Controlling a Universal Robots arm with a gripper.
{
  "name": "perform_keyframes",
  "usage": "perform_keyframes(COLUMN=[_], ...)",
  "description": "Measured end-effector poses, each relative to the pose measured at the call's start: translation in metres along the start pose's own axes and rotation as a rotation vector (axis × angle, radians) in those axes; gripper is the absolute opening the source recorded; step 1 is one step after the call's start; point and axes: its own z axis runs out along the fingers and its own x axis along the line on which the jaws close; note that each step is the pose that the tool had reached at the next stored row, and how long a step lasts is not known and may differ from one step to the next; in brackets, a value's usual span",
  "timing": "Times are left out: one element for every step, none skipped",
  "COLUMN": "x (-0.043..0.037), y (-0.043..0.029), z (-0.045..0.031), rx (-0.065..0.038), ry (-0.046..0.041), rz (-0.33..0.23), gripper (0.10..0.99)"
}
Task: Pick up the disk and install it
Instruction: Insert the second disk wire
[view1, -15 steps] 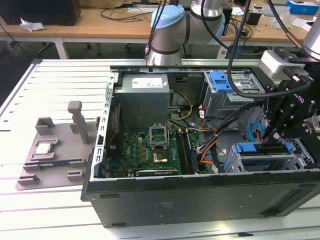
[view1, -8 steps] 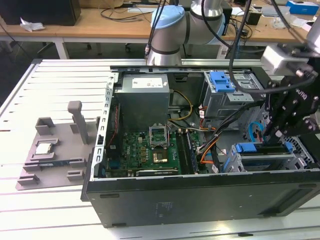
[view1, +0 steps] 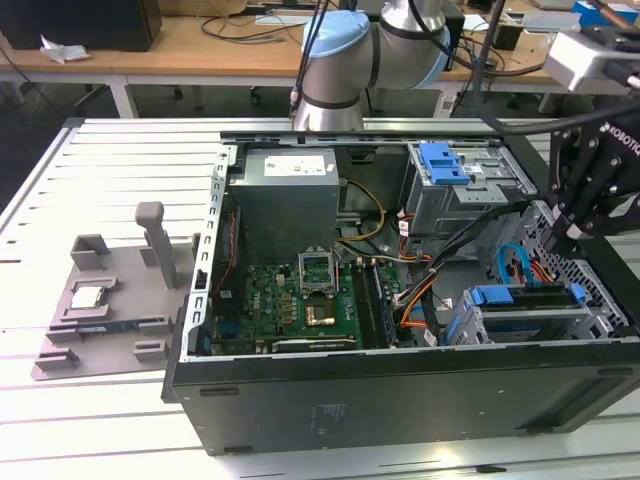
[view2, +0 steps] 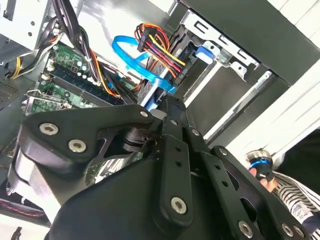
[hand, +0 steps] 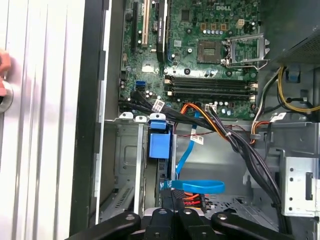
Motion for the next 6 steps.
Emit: perform_keyframes(x=[0.0000, 0.0000, 0.0000, 0.0000, 0.0000, 0.0000], y=[0.0000, 0.0000, 0.0000, 0.0000, 0.0000, 0.0000], z=[0.0000, -0.0001, -0.0001, -0.0001, -0.0001, -0.0001], rx=[0.000, 0.000, 0.000, 0.000, 0.000, 0.000], ry=[-0.0002, -0.0001, 0.0000, 0.0000, 0.0000, -0.0001], rz=[0.000, 0.000, 0.000, 0.000, 0.000, 0.000], gripper=[0.106, 0.106, 0.106, 0.106, 0.106, 0.106])
